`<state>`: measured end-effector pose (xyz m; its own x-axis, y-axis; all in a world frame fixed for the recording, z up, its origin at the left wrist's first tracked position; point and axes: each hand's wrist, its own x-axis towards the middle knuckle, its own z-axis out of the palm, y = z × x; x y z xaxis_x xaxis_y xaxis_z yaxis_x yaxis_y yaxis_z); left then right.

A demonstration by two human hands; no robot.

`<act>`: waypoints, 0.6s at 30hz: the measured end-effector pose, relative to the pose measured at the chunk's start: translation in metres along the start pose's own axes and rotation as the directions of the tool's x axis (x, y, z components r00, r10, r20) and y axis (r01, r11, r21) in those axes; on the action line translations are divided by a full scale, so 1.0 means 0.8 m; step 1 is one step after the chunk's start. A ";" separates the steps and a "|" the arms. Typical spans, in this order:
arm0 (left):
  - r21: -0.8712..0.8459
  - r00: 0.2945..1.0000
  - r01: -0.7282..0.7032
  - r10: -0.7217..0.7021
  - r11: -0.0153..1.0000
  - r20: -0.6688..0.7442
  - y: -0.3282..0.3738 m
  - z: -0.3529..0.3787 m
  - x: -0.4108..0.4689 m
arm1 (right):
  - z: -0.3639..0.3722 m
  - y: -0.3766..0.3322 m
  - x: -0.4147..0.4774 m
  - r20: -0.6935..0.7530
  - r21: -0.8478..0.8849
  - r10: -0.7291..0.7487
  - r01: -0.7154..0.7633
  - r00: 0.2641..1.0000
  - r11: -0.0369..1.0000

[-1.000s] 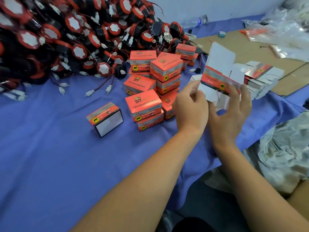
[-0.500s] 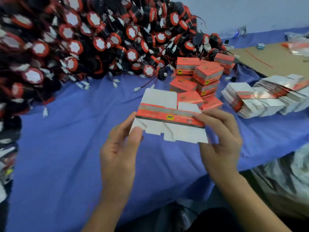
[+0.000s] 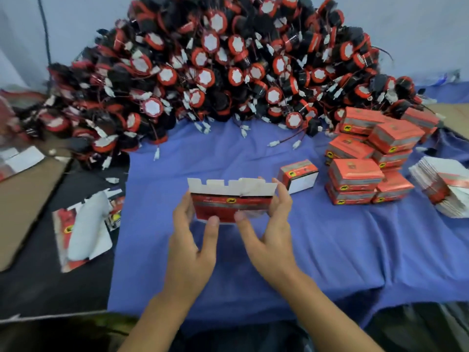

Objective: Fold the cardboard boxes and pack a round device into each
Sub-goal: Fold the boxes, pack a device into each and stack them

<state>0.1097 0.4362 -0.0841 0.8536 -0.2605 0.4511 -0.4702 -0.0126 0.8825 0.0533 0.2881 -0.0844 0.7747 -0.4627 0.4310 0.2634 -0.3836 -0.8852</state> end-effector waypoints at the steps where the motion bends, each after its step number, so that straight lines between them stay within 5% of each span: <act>1: 0.006 1.000 0.004 -0.004 1.000 -0.002 0.000 0.000 -0.001 | 0.002 0.004 0.000 -0.006 0.002 -0.024 0.024 1.000 1.000; 18: 0.087 0.981 -0.192 0.190 0.977 0.040 0.004 -0.001 -0.007 | 0.001 -0.006 -0.007 0.111 -0.033 -0.119 0.123 0.987 0.992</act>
<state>0.1036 0.4387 -0.0840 0.7393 -0.2969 0.6044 -0.6433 -0.0459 0.7642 0.0483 0.2932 -0.0827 0.7971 -0.3221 0.5107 0.3375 -0.4637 -0.8192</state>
